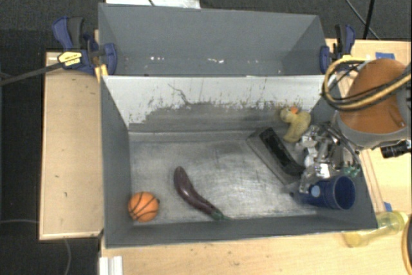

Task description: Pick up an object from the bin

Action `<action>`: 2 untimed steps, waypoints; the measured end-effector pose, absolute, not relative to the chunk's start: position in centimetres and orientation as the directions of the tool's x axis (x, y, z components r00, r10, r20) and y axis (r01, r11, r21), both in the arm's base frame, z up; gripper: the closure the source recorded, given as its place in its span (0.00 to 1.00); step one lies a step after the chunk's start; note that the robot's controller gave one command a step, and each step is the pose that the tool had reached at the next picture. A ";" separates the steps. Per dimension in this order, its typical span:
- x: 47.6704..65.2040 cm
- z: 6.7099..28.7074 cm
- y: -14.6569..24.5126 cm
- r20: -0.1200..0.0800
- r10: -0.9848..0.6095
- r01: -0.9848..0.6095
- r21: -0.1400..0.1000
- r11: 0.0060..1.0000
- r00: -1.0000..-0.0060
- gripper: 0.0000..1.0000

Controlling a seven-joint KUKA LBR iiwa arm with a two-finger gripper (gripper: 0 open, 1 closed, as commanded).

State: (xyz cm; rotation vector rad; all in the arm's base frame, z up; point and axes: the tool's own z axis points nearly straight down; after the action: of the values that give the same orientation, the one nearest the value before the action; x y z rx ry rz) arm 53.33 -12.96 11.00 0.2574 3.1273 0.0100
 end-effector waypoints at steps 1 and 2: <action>57.4 11.4 -13.0 0.034 0.129 0.129 -0.006 0.992 -0.991 0.00; 56.5 10.6 -13.4 0.032 0.483 0.483 -0.013 0.876 -0.875 0.00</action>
Offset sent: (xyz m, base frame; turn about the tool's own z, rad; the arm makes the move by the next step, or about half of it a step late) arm 0.0187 -0.0035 -0.0100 0.7357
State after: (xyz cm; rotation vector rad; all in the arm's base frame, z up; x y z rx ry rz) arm 56.46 -13.36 10.63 0.7916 3.0752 -0.0082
